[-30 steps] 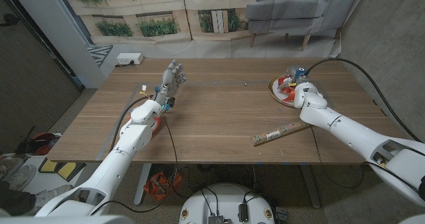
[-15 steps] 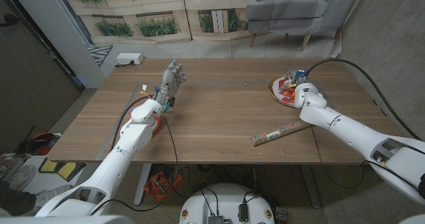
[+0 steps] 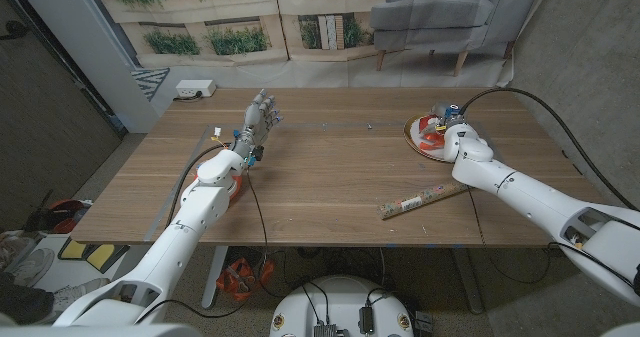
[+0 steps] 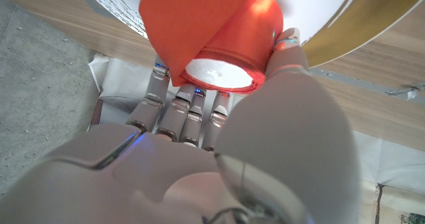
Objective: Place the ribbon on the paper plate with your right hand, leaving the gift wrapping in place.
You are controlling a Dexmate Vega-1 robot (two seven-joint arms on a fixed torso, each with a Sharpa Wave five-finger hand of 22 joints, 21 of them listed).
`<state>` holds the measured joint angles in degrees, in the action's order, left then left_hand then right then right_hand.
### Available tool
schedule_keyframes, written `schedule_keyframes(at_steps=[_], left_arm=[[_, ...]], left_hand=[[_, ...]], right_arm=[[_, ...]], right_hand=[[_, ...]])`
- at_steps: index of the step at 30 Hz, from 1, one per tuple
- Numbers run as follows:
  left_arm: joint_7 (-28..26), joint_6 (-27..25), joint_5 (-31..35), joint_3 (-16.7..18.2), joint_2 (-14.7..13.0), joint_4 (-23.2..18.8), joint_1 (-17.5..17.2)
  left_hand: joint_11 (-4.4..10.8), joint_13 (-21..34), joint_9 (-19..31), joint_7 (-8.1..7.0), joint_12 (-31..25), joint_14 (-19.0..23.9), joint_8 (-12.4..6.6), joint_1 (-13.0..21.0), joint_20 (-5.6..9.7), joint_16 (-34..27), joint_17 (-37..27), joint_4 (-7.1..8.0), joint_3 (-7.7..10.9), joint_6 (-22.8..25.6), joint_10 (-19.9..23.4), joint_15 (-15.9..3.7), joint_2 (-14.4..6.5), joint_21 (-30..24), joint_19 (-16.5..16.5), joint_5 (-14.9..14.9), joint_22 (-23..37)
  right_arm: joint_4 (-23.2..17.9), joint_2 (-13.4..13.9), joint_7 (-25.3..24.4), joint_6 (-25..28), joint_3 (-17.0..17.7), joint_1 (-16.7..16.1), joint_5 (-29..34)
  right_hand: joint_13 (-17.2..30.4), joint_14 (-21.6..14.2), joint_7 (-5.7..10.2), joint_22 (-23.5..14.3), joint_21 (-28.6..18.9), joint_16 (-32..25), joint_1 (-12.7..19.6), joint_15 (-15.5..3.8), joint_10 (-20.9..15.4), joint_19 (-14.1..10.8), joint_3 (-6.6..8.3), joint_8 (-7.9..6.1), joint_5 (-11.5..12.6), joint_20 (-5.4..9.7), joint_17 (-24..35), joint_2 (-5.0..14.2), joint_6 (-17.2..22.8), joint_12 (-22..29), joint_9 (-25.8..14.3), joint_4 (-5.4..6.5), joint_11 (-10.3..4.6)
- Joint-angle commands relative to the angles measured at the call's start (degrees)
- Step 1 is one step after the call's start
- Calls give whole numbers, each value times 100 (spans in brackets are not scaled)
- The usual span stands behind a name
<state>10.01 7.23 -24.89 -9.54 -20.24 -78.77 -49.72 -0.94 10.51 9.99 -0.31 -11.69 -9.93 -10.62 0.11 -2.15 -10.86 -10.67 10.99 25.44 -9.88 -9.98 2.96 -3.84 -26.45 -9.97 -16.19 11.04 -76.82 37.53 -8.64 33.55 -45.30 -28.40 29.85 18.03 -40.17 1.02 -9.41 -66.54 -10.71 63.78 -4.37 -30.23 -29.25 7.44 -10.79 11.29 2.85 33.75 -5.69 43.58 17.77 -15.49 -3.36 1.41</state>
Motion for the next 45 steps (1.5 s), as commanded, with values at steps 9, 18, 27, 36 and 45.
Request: schedule_keyframes(at_steps=[9,18,27,36,45], left_arm=[[3,18,-22,8,-23,-64,-41],[-9,18,-23,6,-26,-76,-45],[-12,10,-30,5,-32,-86,-44],[-8,20,-28,-3,-24,-63,-28],[7,44,-23,-12,-18,-50,-17]], left_hand=[[-22,28,32,-33,-9,-1292,-4,4,-18,-30,-15,-4,-6,-588,-1321,34,-633,0,-1073,-40,24],[-22,28,32,-24,-7,-1293,-3,5,-14,-29,-15,-4,-5,-589,-1326,37,-636,1,-1065,-40,24],[-18,28,32,-30,-8,-1289,-4,6,-14,-31,-14,-5,-4,-585,-1323,36,-637,5,-1061,-41,24],[-24,28,32,-30,-8,-1288,-4,6,-15,-31,-14,-5,-4,-584,-1323,33,-638,9,-1062,-41,24],[-15,28,32,-34,-6,-1292,0,6,-20,-29,-14,-4,-3,-595,-1327,36,-638,13,-1061,-40,25]], right_arm=[[-270,170,341,105,-99,13,146],[-323,194,556,101,-126,63,204],[-328,217,951,143,-200,174,248],[-401,238,791,84,-87,78,224],[-553,302,620,-108,91,-27,112]], right_hand=[[-360,1014,434,21,802,-30,412,-300,476,562,-164,92,220,292,-472,809,-1390,-628,245,128,-133],[-545,1779,763,6,1520,1,-359,-109,1283,1070,-426,92,475,-367,-828,642,-2994,-773,397,389,-204],[-609,2521,883,-5,2061,17,-905,71,1987,1484,-687,78,711,-663,-1070,482,-3885,-775,429,590,-192],[-646,3180,948,-5,2455,35,-1270,144,2579,1748,-859,12,867,-641,-1242,477,-4135,-770,435,752,-324],[-663,3314,904,-10,2652,-32,-1766,186,2624,1843,-1002,-76,885,-647,-1315,600,-3976,-711,430,1012,-313]])
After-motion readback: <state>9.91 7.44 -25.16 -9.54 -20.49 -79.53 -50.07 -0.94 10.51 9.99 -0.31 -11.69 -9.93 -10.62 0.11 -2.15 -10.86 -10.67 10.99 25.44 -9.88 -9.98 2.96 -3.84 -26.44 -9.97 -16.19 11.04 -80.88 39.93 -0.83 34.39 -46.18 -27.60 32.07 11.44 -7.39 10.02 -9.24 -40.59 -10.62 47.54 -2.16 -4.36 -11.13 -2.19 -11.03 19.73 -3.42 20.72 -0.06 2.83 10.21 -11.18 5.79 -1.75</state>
